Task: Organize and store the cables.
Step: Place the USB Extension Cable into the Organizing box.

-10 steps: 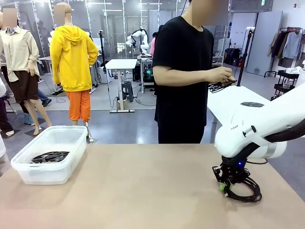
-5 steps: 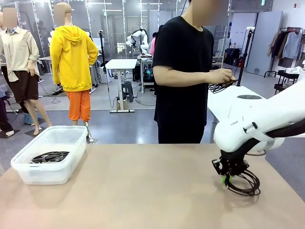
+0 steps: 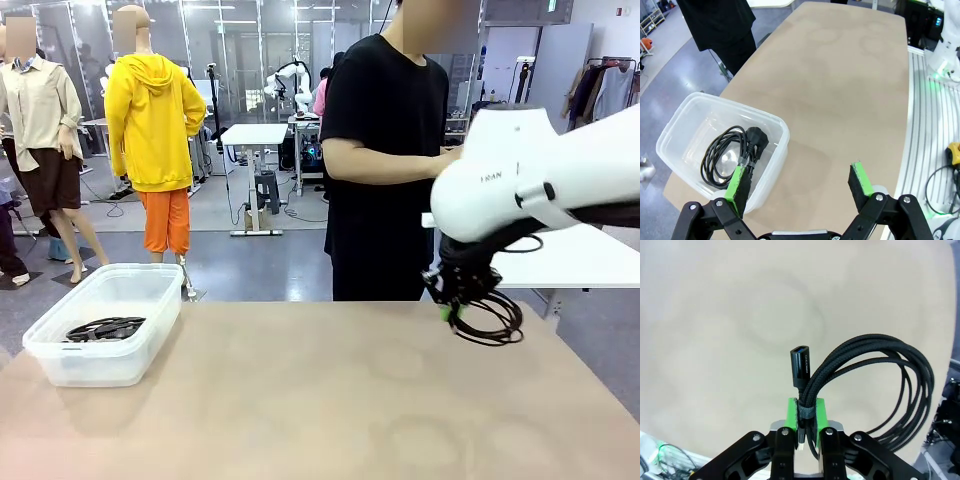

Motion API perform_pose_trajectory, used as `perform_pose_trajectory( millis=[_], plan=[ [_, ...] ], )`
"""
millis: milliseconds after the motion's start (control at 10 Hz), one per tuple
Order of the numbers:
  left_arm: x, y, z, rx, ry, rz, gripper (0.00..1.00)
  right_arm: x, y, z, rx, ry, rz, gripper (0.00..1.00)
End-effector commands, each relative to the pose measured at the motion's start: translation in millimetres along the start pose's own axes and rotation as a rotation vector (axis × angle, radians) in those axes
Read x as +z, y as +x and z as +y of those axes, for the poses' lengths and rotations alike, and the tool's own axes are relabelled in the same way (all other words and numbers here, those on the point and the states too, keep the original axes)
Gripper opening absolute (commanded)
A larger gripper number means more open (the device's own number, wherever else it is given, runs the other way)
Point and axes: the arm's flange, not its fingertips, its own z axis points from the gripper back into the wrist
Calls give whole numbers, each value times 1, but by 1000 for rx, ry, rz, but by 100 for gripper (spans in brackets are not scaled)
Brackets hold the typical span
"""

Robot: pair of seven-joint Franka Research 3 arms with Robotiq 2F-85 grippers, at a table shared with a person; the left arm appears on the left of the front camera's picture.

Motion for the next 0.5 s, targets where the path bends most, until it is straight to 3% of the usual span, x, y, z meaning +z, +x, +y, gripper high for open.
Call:
perform_pose_trajectory(
  millis=[0,400],
  plan=[
    [0,0,0,-8,-4,-22,100,-14,12,52,-30,45,10,0],
    [0,0,0,-8,-4,-22,100,-56,16,189,74,120,-16,0]
  ],
)
